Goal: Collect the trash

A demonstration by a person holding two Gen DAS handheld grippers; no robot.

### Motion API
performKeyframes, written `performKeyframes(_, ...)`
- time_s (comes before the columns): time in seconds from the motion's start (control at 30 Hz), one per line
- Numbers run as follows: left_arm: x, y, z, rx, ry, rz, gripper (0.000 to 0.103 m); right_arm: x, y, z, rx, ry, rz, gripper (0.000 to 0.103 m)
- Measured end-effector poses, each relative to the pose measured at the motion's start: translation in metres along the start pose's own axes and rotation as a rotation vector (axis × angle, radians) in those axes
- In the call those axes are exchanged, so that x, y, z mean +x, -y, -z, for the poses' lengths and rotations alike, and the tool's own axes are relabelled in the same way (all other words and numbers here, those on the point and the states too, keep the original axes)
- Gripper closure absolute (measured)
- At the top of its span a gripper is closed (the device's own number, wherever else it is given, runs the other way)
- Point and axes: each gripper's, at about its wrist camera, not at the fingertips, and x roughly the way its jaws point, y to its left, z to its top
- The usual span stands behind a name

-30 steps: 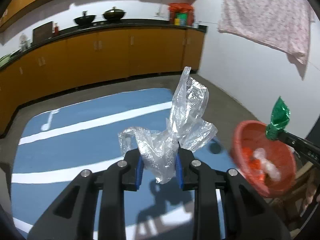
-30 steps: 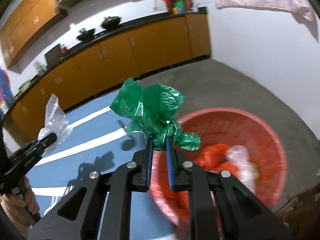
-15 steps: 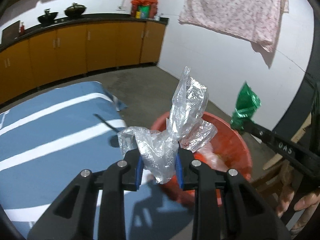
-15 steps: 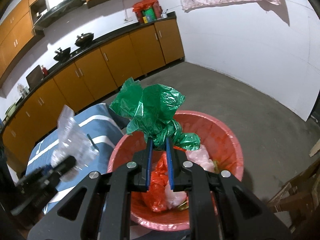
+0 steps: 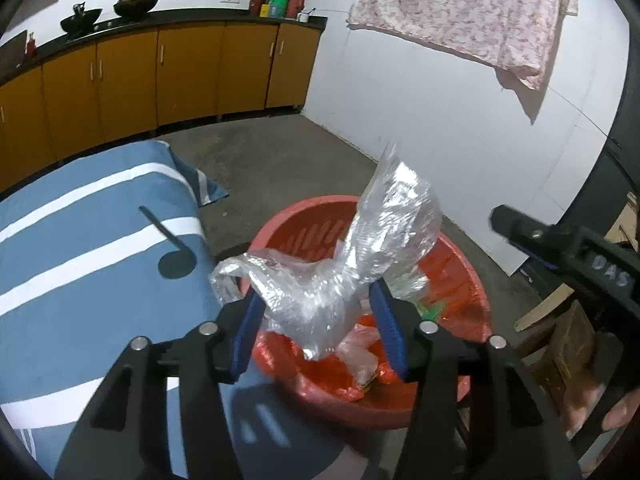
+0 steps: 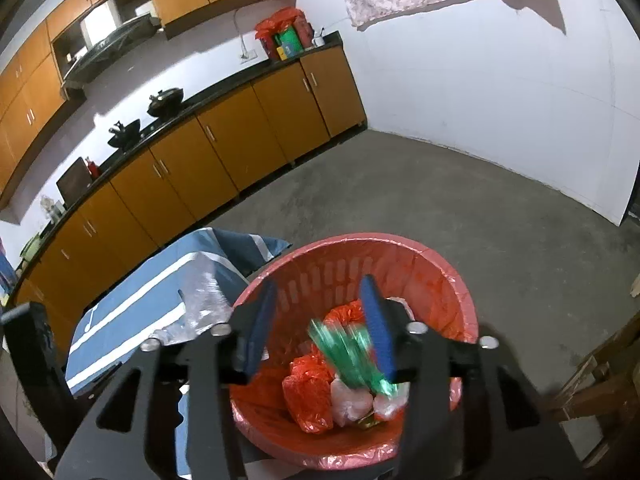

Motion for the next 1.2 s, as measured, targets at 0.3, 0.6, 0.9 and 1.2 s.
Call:
performKeyframes(0.3,-0.009,-0.006,0.000,-0.029,0.017,0.007,0.034,-0.028,-0.010,0.009,-0.038,0.088,0.063,0.024)
performKeyframes(0.6,-0.071,-0.043,0.011,-0.095,0.150,-0.068,0.017,-0.060,-0.042,0.038,-0.204,0.213,0.141,0.007)
performKeyframes(0.9,-0.162,-0.070,0.035,-0.101,0.330,-0.313,0.004,-0.090,-0.083,0.062,-0.308,0.279,0.174,0.002)
performKeyframes(1.2,-0.222,-0.064,0.082,-0.054,0.393,-0.529,0.004,-0.107,-0.106,0.097,-0.359,0.284,0.201,0.002)
